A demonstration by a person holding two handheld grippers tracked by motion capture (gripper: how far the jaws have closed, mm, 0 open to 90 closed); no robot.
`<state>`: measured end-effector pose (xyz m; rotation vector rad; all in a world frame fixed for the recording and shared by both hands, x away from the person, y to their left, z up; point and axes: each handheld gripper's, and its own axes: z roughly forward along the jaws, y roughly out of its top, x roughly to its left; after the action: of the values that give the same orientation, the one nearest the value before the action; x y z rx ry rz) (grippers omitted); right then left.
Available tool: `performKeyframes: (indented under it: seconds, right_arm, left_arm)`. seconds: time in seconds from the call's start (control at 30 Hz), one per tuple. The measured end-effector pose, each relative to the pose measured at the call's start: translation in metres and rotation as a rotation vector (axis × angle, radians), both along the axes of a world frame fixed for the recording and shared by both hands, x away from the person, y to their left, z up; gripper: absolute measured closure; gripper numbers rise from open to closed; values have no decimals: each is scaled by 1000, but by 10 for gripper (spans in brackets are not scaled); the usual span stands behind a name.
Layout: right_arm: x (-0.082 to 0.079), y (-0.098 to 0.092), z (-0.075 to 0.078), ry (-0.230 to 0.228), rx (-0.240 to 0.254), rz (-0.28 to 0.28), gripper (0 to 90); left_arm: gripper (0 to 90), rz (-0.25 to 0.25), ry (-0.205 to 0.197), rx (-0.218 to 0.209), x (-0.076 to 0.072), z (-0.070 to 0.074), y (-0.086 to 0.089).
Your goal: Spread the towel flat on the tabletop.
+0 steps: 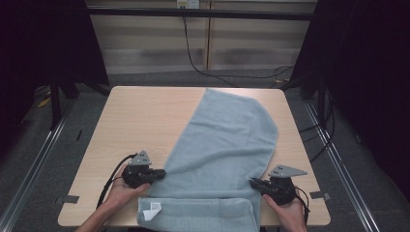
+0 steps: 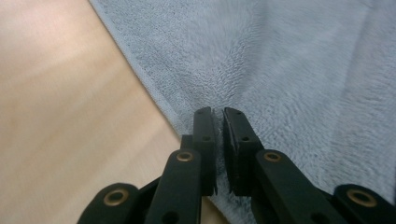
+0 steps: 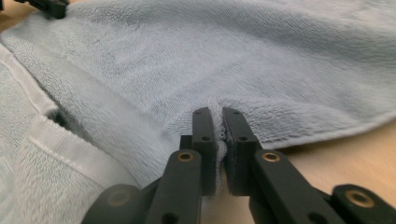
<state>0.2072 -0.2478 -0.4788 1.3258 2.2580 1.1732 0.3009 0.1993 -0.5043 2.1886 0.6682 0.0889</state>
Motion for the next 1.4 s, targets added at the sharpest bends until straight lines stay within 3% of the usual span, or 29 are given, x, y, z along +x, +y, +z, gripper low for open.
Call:
performKeyframes:
  seconds: [0.1,0.3,0.33,0.37,0.4,0.43,0.47,0.5,0.6,0.63,0.67,0.7,0.8,0.83,0.87,0.9,0.97,1.0,1.07,1.2,1.27,1.37,1.4]
  right_arm:
    - [-18,-9,4,-15,26,-1,860]
    - [-38,-5,10,-3,34,39,843]
    - [-42,-3,10,-7,20,48,835]
    - [-49,-1,8,-7,-7,64,772]
    - [-49,-1,8,-7,-7,64,772]
    - [-48,-4,8,-16,7,48,735]
    - [-44,-7,10,-23,17,34,709]
    - [-44,-7,10,-23,17,34,709]
    - [-25,-12,17,-46,40,13,670]
    - [-3,-9,17,-54,52,13,640]
    - [-3,-9,17,-54,52,13,640]
    - [4,-7,16,-56,53,20,628]
    - [40,9,9,-35,28,42,582]
    - [40,9,9,-35,28,42,582]
    - [53,17,7,-30,21,60,566]
    - [53,17,7,-30,21,60,566]
    - [64,24,5,-32,18,73,550]
    - [73,30,3,-30,14,85,541]
    - [75,31,3,-26,9,87,538]
    - [86,35,-5,-6,0,93,529]
    - [90,35,-9,-6,-27,86,515]
    - [98,35,-16,7,-48,67,487]
    - [98,35,-16,7,-48,67,487]
  left_arm:
    - [851,-24,37,-10,-22,1,12]
    - [853,-114,69,-21,-68,3,23]
    - [852,-118,91,-34,-72,3,25]
    - [827,-112,86,-41,-73,4,28]
    - [827,-105,83,-53,-72,6,30]
    - [800,-90,72,-73,-68,8,31]
    - [778,-54,58,-115,-53,13,29]
    - [758,-54,58,-115,-53,13,29]
    - [713,-6,35,-124,-19,18,14]
    - [671,5,35,-115,-3,18,4]
    - [655,5,35,-115,-3,18,4]
    - [655,21,16,-86,10,18,-5]
    - [580,45,23,-83,34,14,-21]
    - [580,50,17,-66,41,11,-26]
    - [582,55,17,-71,45,7,-30]
    - [582,49,48,-48,48,0,-34]
    - [717,8,0,-17,44,-2,-35]
    - [809,4,3,1,42,-1,-33]
    - [823,-3,-11,13,36,0,-29]
    - [842,-15,10,8,16,0,-15]
    - [842,-19,7,3,7,0,-7]
    - [840,-25,55,-20,-8,1,13]
    - [837,-25,55,-20,-8,1,13]
